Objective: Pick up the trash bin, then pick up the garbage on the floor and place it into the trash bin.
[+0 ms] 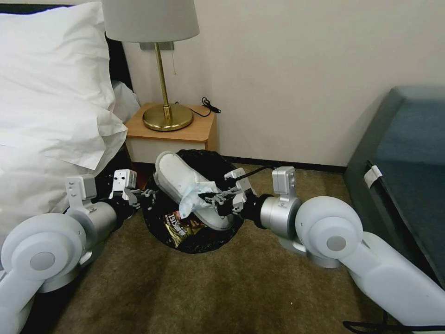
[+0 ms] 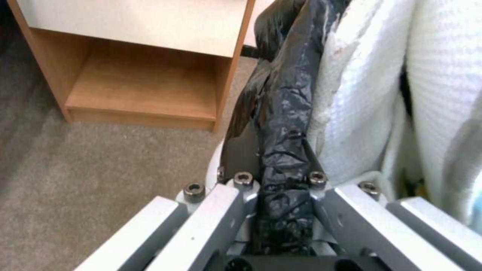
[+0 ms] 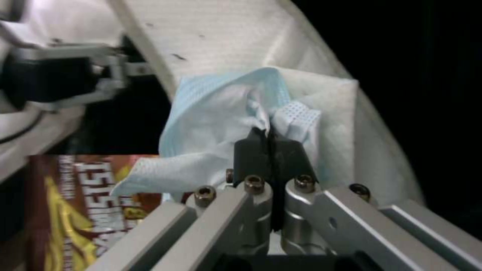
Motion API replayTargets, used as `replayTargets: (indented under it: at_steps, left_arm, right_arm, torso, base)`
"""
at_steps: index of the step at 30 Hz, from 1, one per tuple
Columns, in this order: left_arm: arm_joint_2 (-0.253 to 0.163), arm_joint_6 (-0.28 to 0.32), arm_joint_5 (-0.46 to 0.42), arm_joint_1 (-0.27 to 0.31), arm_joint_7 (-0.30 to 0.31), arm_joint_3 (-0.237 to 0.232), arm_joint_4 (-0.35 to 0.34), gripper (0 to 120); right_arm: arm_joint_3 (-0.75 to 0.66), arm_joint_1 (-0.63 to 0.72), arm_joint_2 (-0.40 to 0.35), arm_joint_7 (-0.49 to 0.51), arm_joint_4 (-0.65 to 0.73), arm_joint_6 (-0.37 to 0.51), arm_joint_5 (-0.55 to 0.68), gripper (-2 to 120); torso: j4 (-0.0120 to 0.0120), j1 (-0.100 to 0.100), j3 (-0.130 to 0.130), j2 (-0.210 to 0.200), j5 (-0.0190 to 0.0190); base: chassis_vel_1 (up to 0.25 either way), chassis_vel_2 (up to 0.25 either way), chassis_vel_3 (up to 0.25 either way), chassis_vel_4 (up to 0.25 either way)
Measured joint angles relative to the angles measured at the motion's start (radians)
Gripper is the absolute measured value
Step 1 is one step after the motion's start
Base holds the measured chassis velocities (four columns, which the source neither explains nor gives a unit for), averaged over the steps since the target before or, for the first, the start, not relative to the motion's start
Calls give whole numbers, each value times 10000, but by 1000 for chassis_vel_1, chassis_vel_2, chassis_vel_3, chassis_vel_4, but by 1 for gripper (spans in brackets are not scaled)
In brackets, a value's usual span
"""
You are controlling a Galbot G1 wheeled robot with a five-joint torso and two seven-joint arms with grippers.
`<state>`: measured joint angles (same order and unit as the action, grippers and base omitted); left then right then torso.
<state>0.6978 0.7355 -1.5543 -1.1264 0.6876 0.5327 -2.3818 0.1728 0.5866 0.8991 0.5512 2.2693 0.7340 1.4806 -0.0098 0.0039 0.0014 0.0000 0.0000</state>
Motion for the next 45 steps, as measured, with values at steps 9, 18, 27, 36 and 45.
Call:
replayTargets:
  at_steps: [9,18,27,36,45]
  left_arm:
    - [-19,0,113,76,-52,-87,70,3]
    - [25,0,194,84,-161,-153,103,3]
    - [215,0,258,100,-209,-240,232,3]
    - [86,-3,68,113,-251,-120,345,3]
    - [117,-4,65,131,-155,-169,532,3]
  right_arm:
    - [55,114,136,256,-124,5,-123,0]
    - [56,52,241,580,-248,10,-94,17]
    - [-25,-92,350,631,-292,20,20,52]
    - [-525,-281,164,742,168,21,450,82]
    - [-1268,-231,-77,745,621,21,593,109]
  torso:
    - [0,0,0,0,0]
    - [0,0,0,0,0]
    - [0,1,0,0,-1]
    - [0,0,0,0,0]
    - [0,1,0,0,0]
  base:
    - [0,0,0,0]
    - [0,0,0,0]
    - [0,0,0,0]
    - [0,0,0,0]
    - [0,0,0,0]
